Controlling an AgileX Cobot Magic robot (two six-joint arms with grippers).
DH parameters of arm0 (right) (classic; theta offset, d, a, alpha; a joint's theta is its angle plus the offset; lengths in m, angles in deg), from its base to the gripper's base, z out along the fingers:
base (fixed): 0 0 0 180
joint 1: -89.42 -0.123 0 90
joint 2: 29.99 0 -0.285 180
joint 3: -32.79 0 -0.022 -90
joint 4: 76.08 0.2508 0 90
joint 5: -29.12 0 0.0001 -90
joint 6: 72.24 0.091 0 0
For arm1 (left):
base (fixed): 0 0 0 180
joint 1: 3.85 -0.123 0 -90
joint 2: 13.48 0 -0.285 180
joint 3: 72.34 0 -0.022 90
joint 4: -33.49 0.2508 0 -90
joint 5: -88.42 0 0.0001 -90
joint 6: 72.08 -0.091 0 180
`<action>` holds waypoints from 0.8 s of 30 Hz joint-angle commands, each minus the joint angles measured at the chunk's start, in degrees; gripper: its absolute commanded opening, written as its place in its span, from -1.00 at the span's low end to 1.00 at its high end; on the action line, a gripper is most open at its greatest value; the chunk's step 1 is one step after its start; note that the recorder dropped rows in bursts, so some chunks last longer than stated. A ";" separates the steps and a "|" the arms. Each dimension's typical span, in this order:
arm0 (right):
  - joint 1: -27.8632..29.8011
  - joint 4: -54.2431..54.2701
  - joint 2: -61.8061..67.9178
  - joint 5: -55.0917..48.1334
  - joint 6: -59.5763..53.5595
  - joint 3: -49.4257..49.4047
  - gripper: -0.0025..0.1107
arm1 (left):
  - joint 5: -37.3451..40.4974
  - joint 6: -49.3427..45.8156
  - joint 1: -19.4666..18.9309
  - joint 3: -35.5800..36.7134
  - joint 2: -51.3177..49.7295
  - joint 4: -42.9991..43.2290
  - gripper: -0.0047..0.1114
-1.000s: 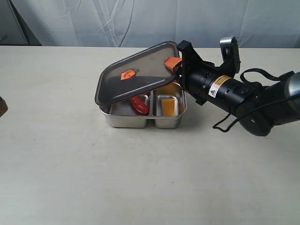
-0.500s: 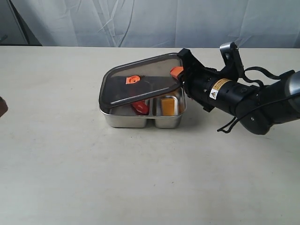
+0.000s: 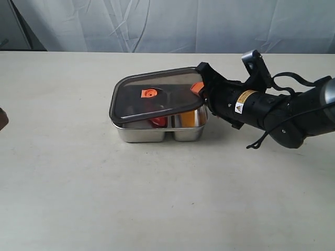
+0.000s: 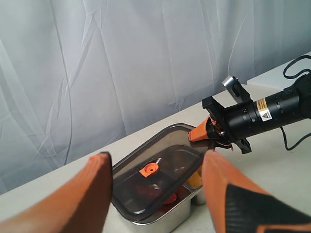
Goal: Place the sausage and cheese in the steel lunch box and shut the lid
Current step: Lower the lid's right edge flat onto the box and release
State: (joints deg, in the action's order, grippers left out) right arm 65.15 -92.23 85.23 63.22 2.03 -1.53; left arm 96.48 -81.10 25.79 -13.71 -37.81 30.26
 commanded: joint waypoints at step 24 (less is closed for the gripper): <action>0.26 -5.83 0.22 -16.18 -17.54 -0.32 -0.95 | -0.85 0.44 0.24 0.43 -0.18 -0.92 0.00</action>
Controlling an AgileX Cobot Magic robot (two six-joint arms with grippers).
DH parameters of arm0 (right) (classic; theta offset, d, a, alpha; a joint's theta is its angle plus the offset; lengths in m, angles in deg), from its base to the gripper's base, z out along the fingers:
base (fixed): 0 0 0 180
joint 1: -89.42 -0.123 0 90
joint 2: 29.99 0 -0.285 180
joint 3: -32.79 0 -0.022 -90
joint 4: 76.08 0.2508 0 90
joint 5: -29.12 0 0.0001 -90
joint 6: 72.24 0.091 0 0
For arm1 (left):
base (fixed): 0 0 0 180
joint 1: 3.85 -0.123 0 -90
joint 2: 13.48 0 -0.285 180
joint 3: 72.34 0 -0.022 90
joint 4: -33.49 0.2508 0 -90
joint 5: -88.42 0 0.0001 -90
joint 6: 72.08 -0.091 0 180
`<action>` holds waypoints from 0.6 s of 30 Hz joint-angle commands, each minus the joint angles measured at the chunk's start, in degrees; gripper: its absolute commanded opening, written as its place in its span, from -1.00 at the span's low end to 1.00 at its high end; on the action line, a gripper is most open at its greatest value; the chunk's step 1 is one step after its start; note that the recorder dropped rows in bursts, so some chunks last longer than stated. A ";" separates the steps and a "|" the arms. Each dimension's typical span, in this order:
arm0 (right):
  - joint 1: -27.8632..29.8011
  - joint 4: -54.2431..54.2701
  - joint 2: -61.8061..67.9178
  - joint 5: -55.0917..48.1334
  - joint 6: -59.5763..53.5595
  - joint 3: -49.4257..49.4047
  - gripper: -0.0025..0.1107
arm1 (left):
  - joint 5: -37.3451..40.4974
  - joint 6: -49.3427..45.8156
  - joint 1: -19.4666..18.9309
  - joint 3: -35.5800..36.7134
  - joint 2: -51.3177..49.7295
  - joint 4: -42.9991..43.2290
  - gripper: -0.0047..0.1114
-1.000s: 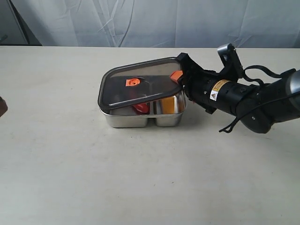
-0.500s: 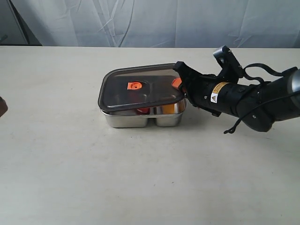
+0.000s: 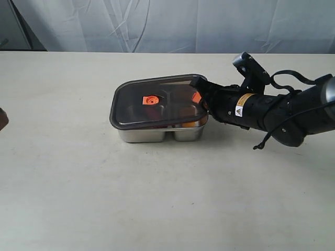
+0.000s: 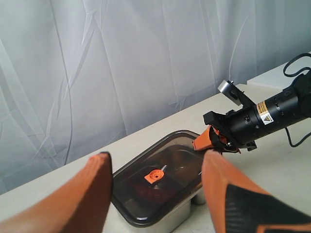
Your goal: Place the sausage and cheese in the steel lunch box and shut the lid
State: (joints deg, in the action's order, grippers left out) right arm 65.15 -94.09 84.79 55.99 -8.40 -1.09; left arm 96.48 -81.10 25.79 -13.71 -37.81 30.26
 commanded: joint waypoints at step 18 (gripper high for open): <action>0.26 -2.21 0.34 -10.40 -8.46 0.42 0.12 | -0.85 0.44 0.24 0.43 -0.18 -0.92 0.00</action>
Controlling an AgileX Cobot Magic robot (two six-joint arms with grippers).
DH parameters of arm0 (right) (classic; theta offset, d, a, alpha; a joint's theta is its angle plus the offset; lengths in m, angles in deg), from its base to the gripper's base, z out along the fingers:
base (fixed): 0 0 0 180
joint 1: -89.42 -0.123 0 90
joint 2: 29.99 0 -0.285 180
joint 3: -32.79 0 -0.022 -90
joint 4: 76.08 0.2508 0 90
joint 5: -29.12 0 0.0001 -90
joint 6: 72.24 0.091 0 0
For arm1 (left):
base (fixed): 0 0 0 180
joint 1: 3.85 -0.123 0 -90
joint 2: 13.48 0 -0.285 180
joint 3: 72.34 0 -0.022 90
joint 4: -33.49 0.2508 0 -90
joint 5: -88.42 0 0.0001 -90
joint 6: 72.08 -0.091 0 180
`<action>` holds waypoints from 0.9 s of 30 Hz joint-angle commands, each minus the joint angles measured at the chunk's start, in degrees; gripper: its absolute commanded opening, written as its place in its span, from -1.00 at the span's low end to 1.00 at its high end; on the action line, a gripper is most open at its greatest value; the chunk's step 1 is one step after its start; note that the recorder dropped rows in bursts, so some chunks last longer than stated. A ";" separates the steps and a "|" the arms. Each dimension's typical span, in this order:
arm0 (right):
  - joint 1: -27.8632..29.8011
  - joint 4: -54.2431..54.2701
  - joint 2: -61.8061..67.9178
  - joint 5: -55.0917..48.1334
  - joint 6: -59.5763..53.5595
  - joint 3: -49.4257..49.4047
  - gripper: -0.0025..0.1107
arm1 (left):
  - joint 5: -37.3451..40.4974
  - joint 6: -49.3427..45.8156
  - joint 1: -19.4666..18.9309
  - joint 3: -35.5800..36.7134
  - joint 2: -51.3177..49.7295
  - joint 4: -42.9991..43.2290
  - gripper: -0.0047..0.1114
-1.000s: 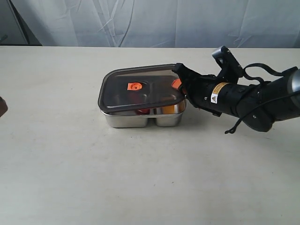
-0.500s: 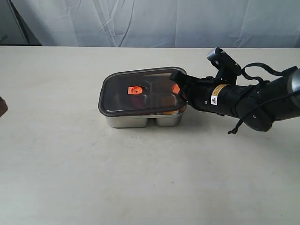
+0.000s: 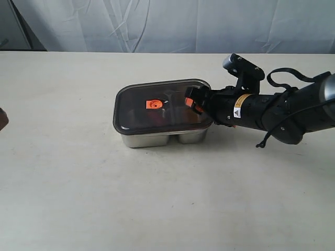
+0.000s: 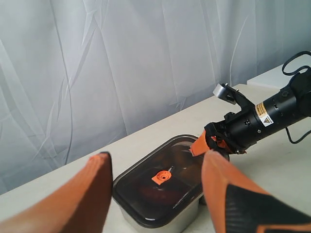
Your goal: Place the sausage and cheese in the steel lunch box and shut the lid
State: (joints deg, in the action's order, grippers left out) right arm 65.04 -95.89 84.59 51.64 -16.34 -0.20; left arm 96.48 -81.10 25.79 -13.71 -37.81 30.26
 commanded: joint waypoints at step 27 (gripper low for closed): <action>0.37 -4.52 -5.84 -10.54 -3.08 -0.47 0.12 | -0.85 0.44 0.24 0.43 -0.18 -0.92 0.00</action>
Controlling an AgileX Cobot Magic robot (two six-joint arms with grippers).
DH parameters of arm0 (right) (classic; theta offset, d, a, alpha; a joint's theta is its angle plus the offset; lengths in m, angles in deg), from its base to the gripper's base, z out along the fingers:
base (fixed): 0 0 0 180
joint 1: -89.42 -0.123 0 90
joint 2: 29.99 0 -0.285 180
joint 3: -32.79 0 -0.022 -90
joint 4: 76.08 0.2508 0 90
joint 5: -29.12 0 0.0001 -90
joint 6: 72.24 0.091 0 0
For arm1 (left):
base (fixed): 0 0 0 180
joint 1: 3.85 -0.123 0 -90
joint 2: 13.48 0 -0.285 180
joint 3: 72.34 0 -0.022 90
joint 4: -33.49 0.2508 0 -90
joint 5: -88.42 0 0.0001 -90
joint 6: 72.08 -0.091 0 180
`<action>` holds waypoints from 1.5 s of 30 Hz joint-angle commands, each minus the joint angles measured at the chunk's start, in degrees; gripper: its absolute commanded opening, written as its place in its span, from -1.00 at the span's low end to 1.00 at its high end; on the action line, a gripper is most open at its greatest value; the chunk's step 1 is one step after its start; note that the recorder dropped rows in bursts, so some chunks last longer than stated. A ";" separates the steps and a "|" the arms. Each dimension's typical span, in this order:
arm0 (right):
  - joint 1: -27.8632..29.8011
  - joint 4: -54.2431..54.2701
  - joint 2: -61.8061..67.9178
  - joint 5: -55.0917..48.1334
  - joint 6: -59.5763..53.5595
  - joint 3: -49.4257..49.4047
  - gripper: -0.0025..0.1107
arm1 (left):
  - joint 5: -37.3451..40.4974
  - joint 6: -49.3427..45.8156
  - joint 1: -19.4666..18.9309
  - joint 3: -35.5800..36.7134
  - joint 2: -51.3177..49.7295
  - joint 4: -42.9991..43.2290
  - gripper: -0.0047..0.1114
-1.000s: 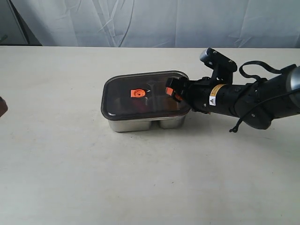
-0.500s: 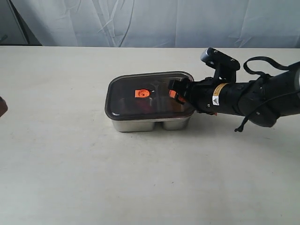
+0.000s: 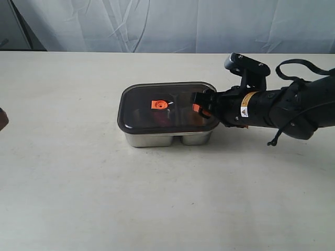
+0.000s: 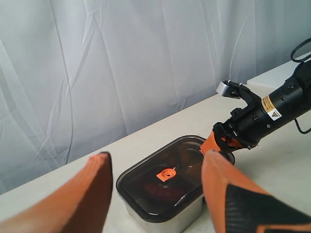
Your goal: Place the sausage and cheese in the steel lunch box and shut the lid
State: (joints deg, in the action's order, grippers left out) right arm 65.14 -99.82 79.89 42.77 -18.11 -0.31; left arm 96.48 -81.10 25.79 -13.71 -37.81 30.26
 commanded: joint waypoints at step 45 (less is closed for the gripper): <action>-3.21 -11.88 -6.49 -3.99 -5.13 0.82 -0.97 | -5.56 0.44 0.24 0.43 -0.18 -12.57 0.00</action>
State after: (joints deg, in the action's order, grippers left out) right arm 61.93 -111.27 75.21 38.04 -22.88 0.17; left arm 94.25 -81.10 25.79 -13.71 -37.81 21.16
